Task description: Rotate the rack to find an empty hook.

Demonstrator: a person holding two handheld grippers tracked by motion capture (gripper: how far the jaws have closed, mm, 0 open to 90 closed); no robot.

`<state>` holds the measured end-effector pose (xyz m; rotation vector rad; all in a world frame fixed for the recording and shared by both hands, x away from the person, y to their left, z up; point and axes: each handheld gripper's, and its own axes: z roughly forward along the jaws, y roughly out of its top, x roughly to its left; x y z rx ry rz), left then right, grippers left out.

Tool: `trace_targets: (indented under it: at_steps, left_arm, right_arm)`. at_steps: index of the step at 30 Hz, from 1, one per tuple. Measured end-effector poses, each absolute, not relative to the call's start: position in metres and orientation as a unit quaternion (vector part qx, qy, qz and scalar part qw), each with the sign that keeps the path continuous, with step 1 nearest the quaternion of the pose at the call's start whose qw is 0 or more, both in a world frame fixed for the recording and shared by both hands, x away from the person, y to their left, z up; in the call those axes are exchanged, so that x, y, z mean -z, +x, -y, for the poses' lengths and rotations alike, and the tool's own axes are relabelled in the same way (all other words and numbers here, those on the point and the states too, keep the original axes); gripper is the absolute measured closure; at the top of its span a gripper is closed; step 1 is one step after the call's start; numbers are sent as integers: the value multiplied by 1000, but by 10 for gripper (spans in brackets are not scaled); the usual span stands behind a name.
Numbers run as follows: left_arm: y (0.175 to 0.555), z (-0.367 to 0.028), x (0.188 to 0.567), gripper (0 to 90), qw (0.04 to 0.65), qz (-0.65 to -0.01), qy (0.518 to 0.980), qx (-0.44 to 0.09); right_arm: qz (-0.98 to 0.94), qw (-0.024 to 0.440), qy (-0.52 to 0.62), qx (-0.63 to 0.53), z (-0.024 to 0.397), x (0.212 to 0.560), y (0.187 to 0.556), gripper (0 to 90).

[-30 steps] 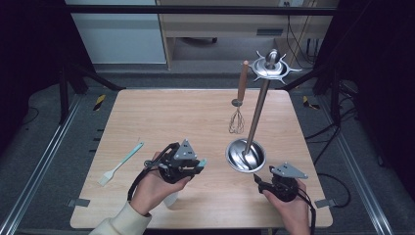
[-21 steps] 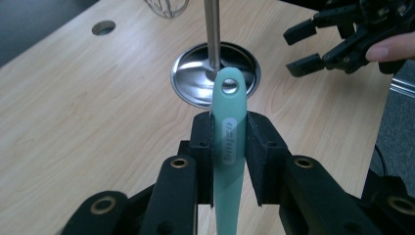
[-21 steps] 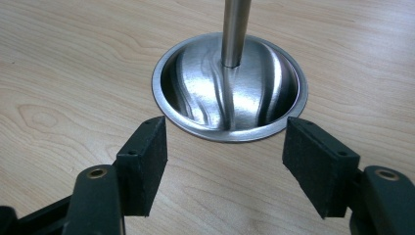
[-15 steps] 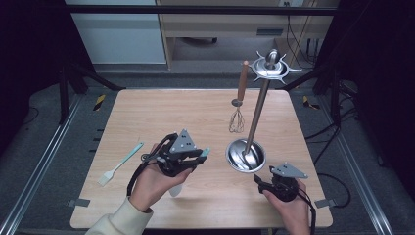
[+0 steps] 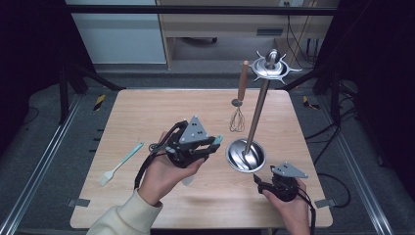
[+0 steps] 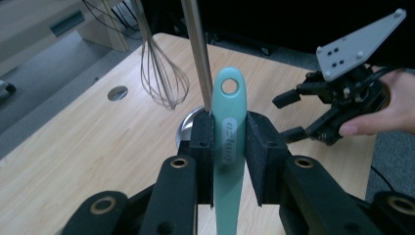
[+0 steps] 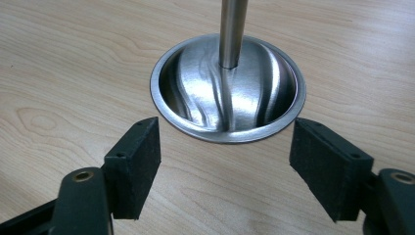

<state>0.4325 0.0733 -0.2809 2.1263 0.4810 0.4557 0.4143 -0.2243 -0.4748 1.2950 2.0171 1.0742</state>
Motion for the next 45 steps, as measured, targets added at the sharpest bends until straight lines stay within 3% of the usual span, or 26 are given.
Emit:
trace_targets:
  at_steps: [45]
  left_arm:
    - [464,-23,198,743,536,-197,788,-230]
  right_arm:
    - [-739,251,480,-401,225,474,415,258]
